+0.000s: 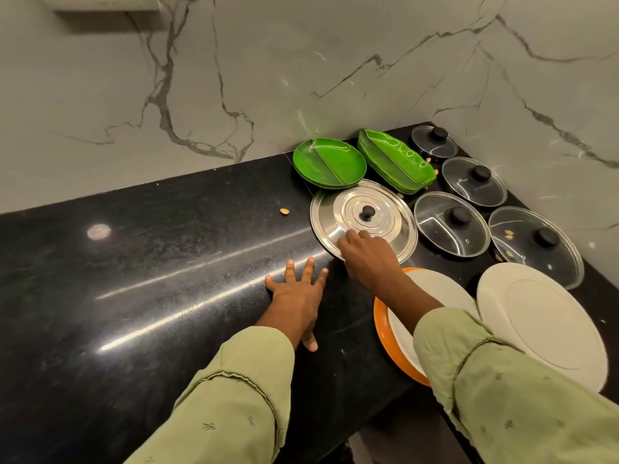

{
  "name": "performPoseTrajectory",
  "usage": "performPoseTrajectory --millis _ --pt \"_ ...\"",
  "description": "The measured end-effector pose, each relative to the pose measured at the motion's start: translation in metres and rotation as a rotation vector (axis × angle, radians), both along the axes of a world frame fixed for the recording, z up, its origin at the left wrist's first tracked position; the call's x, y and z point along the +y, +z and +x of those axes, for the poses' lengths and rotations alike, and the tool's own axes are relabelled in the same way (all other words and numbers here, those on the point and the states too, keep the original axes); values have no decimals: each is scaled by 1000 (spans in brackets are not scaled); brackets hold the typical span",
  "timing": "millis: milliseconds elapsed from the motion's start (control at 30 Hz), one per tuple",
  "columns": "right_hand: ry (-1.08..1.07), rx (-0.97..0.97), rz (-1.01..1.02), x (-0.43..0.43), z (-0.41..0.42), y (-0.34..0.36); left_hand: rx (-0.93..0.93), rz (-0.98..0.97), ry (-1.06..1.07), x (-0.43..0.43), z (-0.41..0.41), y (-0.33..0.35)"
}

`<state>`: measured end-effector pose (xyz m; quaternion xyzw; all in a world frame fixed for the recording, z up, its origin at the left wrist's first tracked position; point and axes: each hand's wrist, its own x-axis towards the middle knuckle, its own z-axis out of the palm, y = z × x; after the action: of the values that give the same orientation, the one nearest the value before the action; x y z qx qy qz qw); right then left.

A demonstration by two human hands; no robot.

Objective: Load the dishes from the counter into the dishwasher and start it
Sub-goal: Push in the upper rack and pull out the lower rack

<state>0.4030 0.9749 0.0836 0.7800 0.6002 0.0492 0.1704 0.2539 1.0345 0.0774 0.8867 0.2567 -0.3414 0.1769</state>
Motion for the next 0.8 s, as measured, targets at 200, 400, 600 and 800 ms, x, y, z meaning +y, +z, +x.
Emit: performPoseTrajectory --millis 200,400,600,800 --pt "-228 69 -150 4 19 2 18 -2 1 0 2 -2" --pt "-182 128 -226 15 27 -5 33 -2 -1 1 4 -3" --pt "-59 9 -262 12 13 -11 41 -2 -3 1 4 -3" --pt "17 -67 -271 9 -1 -6 33 -1 -2 1 3 -3"
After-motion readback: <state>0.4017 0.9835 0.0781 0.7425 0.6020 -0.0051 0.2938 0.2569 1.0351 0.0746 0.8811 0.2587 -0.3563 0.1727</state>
